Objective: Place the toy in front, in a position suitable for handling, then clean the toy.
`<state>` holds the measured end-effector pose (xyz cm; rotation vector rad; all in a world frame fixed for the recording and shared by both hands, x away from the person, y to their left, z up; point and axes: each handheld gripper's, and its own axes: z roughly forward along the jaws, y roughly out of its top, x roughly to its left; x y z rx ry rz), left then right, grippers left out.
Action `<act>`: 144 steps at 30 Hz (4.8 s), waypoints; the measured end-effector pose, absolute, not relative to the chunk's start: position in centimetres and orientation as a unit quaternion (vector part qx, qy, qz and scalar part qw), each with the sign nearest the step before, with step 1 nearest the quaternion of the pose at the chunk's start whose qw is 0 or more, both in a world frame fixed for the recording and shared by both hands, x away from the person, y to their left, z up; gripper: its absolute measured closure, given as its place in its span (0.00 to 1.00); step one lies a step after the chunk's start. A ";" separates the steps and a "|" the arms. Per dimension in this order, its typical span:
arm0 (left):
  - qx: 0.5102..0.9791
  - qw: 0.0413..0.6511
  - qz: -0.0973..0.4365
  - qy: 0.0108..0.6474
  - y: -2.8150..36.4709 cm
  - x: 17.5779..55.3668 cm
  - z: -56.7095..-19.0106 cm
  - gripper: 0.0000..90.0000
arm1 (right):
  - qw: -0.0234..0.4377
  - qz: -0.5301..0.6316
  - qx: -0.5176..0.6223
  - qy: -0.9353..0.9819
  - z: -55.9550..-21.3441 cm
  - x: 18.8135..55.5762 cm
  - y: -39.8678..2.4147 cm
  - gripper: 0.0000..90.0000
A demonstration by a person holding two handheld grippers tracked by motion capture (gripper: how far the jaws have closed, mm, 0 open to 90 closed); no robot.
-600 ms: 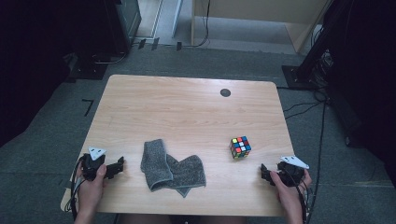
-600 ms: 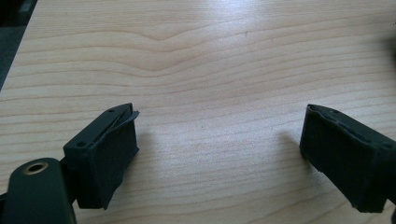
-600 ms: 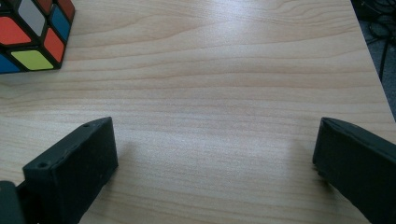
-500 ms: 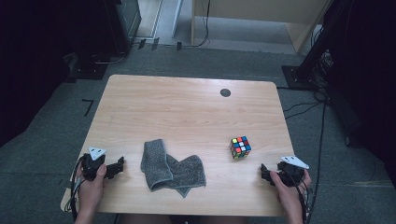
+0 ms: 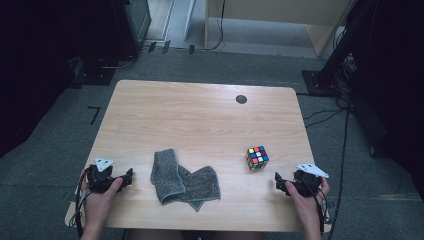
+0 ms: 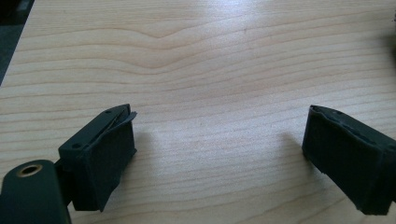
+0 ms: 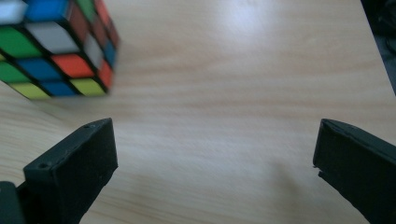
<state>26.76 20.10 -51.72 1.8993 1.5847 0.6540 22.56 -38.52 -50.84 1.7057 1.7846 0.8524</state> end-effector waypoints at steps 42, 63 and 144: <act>0.722 0.292 0.242 0.579 19.7 26.7 -51.8 0.10 | 0.265 0.353 0.588 0.678 -51.7 26.8 -30.4 0.33; 0.728 0.284 0.272 0.562 19.1 26.5 -51.5 0.10 | 0.279 0.362 0.570 0.683 -51.2 25.9 -30.0 0.38; 0.749 0.548 0.111 0.355 6.6 24.8 -45.0 0.82 | 0.207 0.403 0.422 0.786 -49.3 21.9 -19.7 0.38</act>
